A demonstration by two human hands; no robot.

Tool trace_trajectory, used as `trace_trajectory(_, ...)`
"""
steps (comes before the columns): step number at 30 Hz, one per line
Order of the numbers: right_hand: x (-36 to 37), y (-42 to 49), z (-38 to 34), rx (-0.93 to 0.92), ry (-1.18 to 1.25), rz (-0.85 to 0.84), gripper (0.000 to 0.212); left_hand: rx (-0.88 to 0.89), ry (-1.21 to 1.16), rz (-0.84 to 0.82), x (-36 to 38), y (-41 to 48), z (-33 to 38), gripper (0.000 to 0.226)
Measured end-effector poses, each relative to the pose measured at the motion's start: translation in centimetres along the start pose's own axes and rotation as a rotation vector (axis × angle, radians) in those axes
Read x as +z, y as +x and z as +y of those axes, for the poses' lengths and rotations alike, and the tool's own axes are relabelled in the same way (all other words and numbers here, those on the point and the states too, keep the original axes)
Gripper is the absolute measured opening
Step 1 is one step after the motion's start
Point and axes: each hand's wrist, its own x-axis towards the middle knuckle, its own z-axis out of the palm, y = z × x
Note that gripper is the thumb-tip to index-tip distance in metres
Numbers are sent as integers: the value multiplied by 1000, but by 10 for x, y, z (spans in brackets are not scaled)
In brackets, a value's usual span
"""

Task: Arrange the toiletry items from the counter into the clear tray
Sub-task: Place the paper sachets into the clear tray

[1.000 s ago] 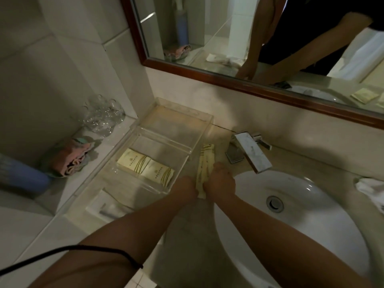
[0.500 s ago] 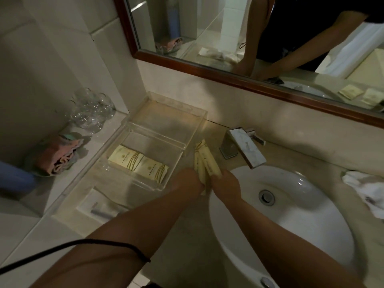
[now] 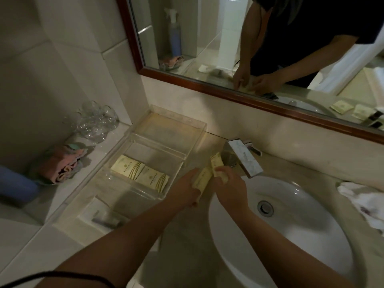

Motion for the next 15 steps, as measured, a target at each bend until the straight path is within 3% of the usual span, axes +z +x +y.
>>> trace_trajectory(2, -2, -3, -9, -89, -12, -11, 15, 2, -62, 20, -12, -7, 0, 48)
trace_trajectory(4, -2, -7, -20, -203, 5, -58, 20, -20, -260, 17, -23, -15, 5, 30)
trace_trajectory(6, 0, -9, -31, -315, -22, -107, 31, -23, -397, 31, -39, -24, 10, 29)
trace_trajectory(8, 4, -8, -43, -372, -61, -99, 25, -14, -490, 31, -57, -33, 13, 35)
trace_trajectory(12, 10, -2, -65, -537, -110, 4, 22, 53, -499, -11, -92, -43, 3, 43)
trace_trajectory(15, 12, 4, -84, -571, -138, -19, 18, 55, -488, 90, -113, -43, -6, 23)
